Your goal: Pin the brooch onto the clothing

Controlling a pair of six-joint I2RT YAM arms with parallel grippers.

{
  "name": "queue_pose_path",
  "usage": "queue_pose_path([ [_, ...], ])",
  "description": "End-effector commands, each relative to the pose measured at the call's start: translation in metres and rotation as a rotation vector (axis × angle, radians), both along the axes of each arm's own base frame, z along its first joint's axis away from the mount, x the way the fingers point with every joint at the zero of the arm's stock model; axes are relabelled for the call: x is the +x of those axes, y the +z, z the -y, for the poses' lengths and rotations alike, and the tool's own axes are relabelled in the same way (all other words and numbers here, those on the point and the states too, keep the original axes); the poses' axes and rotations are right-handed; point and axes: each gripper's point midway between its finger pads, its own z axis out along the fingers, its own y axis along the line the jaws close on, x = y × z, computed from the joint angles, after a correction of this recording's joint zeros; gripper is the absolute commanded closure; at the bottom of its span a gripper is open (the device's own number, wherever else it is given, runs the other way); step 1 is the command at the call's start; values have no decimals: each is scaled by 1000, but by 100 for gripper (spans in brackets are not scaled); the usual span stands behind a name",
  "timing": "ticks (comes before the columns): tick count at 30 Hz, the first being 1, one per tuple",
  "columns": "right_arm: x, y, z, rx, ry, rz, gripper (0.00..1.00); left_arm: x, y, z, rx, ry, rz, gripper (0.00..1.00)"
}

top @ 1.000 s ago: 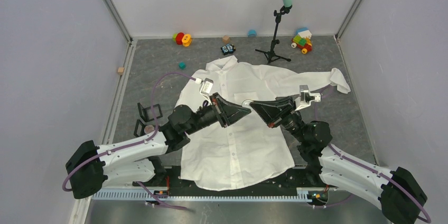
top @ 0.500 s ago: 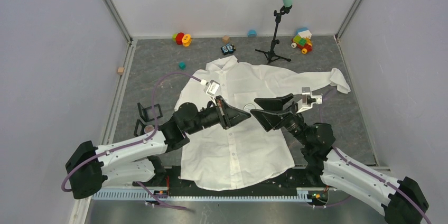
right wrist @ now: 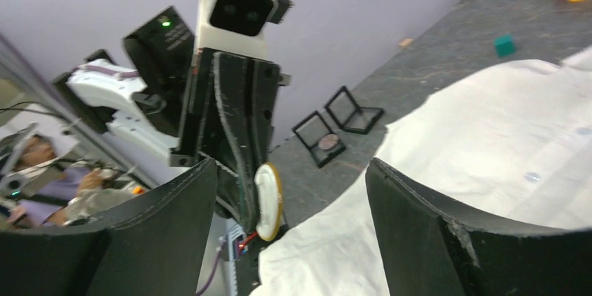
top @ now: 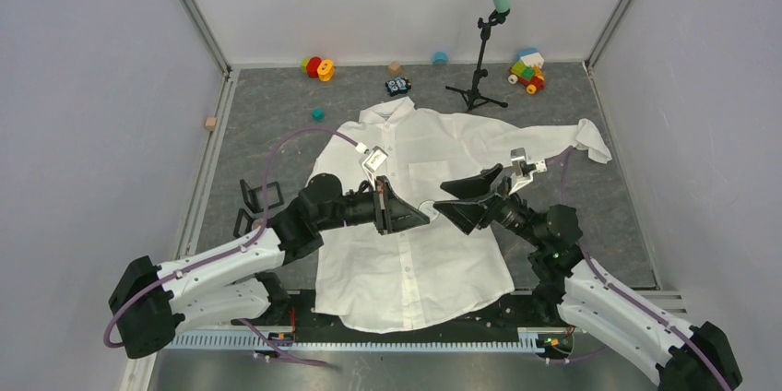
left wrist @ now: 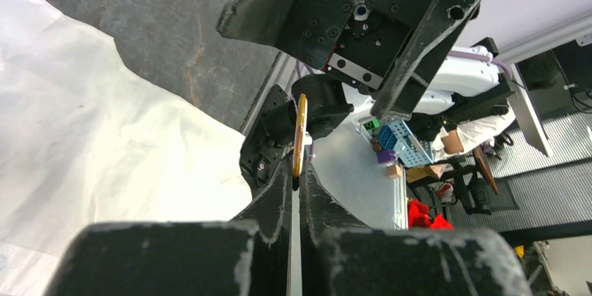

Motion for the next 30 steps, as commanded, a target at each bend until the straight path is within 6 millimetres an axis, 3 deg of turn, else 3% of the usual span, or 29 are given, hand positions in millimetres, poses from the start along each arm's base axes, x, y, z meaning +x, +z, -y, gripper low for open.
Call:
queue_pose_path([
  [1, -37, 25, -3, 113, 215, 45, 19, -13, 16, -1, -33, -83, 32, 98],
  [7, -47, 24, -6, 137, 295, 29, 31, -13, 18, -2, -53, -73, 21, 98],
  [16, -38, 5, -12, 30, 273, -13, 43, -15, 20, -1, -80, -82, 9, 98],
  [22, -34, 5, -12, 36, 255, -26, 55, -16, 18, 0, -76, -92, 9, 98],
  [30, -35, 12, -11, 79, 265, -31, 57, -19, 16, 0, -70, -113, 6, 98],
])
